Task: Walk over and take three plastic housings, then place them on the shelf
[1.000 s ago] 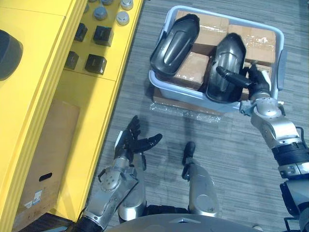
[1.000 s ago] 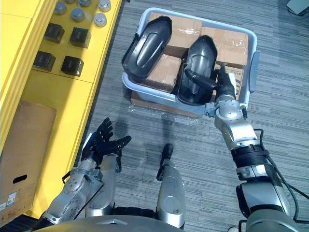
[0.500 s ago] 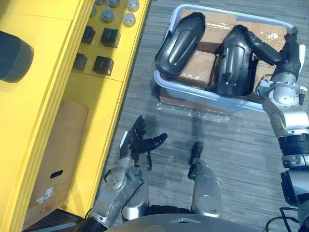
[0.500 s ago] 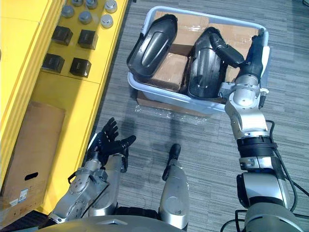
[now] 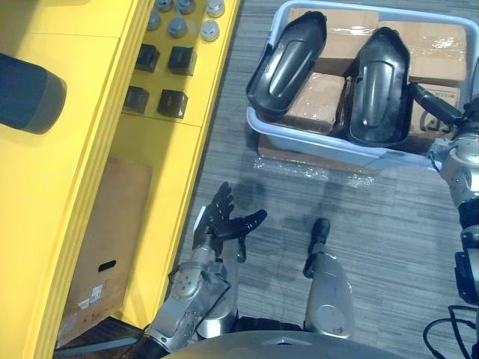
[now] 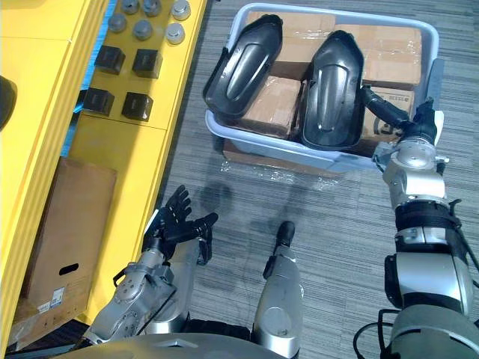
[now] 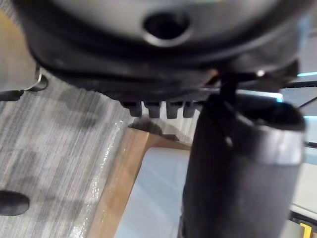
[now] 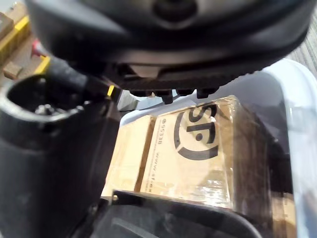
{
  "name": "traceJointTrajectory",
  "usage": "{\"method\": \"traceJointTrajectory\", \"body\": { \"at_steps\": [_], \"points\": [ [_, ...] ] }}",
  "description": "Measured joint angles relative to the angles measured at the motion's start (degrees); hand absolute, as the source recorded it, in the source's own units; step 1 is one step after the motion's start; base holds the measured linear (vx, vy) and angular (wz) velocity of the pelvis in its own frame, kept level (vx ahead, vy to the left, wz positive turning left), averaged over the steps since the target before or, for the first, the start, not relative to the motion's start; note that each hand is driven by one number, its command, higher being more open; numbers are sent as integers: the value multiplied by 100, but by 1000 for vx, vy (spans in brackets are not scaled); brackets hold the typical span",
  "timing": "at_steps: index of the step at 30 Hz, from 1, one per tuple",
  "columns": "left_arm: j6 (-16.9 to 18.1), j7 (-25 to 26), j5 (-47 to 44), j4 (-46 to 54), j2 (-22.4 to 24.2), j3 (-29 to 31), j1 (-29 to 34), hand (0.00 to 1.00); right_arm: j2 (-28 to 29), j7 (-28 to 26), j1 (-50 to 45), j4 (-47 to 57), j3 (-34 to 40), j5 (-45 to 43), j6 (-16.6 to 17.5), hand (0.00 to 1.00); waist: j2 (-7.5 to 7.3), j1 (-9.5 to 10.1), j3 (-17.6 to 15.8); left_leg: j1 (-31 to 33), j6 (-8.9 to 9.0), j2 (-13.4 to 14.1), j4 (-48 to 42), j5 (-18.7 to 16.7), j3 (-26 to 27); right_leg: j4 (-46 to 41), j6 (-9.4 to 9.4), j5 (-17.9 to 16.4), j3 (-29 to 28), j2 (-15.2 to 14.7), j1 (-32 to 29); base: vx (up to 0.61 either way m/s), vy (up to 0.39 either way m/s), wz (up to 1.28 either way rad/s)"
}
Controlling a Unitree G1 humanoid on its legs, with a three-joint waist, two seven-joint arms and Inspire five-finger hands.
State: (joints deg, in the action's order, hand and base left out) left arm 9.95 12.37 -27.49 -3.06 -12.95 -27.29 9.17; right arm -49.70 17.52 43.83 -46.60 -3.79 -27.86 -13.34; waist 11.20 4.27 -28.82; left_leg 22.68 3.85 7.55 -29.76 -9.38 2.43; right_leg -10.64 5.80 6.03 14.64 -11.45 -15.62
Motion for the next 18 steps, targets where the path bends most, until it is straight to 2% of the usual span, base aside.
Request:
{"method": "traceJointTrajectory", "body": {
  "at_steps": [6,18],
  "points": [
    [94,-76,-187,-164,67,-161,-45,100,-237,-469,555,-390,-418,62,4,100,26,85,17,96,0,-38,27,68,-82,-21,-5,-4,95,-40,-49,-21,37,8],
    [137,-202,-189,-190,171,-378,-351,100,-250,-697,1430,-730,-1157,489,27,100,82,368,56,298,43,-93,85,225,-320,-134,-47,-54,328,-69,-167,11,24,10]
  ]
}}
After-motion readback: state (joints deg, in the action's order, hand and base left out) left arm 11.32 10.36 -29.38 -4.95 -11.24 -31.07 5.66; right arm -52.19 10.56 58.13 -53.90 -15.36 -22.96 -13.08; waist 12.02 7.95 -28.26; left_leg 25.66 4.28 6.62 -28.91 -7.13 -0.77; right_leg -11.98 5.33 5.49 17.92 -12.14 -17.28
